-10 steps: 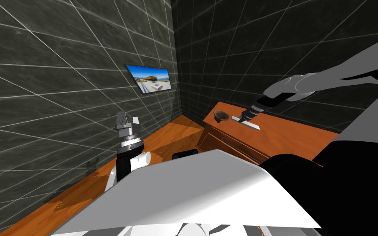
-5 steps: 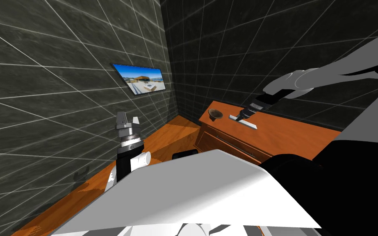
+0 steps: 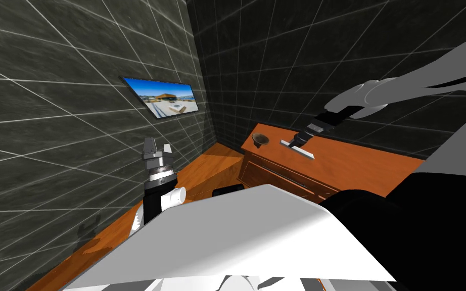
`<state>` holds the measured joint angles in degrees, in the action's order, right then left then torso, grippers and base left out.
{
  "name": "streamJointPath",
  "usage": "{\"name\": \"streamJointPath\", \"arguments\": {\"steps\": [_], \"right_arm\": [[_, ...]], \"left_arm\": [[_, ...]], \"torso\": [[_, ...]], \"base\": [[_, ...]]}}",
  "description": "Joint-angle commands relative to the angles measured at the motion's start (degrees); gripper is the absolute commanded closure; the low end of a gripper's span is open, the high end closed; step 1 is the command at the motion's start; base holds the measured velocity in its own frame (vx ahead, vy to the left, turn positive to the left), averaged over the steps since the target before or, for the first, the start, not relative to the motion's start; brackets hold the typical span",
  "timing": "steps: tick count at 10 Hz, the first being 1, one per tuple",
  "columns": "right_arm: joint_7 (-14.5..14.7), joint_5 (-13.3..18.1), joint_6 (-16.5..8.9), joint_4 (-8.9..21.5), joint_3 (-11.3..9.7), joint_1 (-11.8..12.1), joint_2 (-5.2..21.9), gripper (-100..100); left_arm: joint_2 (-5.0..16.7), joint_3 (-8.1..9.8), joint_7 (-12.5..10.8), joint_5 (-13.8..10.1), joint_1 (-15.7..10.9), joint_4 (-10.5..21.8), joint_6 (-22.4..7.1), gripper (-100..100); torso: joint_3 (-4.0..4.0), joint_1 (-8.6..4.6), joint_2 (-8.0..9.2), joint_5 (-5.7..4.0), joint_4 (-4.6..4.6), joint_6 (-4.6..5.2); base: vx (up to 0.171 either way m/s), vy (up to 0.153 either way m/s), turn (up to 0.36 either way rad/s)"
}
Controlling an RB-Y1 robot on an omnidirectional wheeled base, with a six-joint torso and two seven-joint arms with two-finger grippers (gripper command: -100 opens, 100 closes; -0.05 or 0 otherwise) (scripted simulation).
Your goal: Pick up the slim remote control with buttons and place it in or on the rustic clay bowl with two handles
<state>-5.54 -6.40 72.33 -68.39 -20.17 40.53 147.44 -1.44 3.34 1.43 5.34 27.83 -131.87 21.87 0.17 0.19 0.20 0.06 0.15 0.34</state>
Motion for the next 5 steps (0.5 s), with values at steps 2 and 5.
{"name": "streamJointPath", "arguments": {"steps": [2, 5], "right_arm": [[-1.9, -1.5, 2.5, 0.9, 0.2, -1.5, 2.0, 100], [-2.5, 0.2, 3.2, 1.8, -0.2, -2.4, 5.9, 100]], "left_arm": [[0.0, 0.0, 0.0, 0.0, 0.0, 0.0, 0.0, 0], [0.0, -0.02, 0.0, 0.0, 0.0, 0.0, 0.0, 0]], "torso": [[0.0, 0.09, 0.0, 0.04, 0.01, -0.04], [-0.25, 0.78, -0.43, 0.24, -0.09, -0.28]], "base": [[0.012, 0.008, -0.082], [0.09, 0.125, 0.118]]}}
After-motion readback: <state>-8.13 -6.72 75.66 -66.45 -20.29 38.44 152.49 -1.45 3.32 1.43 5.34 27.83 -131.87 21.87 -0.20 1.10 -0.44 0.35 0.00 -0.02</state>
